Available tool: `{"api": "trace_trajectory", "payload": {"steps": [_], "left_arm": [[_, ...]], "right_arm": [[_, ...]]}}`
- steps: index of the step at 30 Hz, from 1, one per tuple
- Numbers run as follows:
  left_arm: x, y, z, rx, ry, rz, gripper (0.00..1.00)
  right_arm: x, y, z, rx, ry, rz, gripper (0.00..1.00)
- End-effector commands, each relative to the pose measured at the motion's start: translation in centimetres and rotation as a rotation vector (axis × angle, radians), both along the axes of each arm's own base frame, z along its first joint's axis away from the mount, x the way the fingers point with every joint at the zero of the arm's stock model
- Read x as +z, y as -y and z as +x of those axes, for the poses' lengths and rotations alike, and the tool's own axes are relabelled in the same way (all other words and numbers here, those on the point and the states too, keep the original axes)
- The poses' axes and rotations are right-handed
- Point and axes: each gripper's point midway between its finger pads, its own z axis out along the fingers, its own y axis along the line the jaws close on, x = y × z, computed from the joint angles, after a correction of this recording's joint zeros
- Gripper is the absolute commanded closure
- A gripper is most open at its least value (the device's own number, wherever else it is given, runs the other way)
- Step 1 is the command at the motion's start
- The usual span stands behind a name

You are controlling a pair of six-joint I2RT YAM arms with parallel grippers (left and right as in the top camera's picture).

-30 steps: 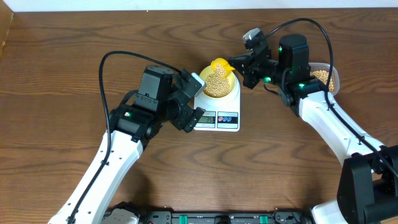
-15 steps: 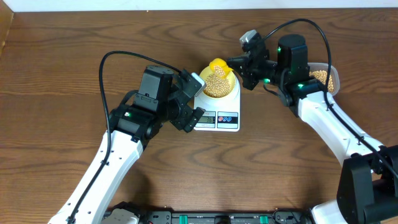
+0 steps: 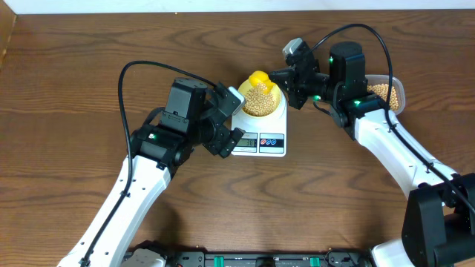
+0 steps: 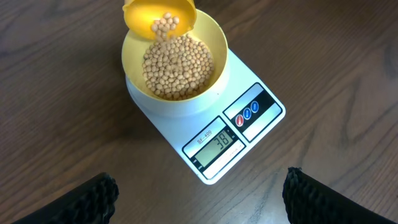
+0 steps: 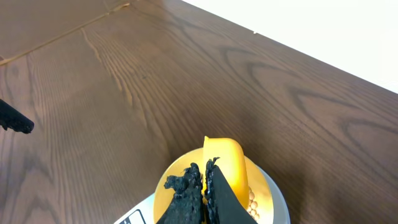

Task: Scoop item into bowl and weigh 50g on scale
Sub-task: 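Tilt the scoop slowly to trickle soybeans into the bowl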

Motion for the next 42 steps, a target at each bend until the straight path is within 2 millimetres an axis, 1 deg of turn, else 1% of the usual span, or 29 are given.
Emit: {"api": "trace_trajectory", "payload": {"steps": [1, 37, 42], "left_arm": [[0.21, -0.04, -0.22, -0.014, 0.016, 0.005, 0.13], [0.21, -0.04, -0.22, -0.014, 0.016, 0.005, 0.13], [0.21, -0.04, -0.21, -0.014, 0.016, 0.004, 0.13]], "right_arm": [[-0.21, -0.37, -0.20, 0.022, 0.008, -0.006, 0.99], [-0.23, -0.36, -0.21, 0.025, 0.014, -0.010, 0.99], [-0.22, -0.36, -0.21, 0.037, 0.039, -0.024, 0.99]]}}
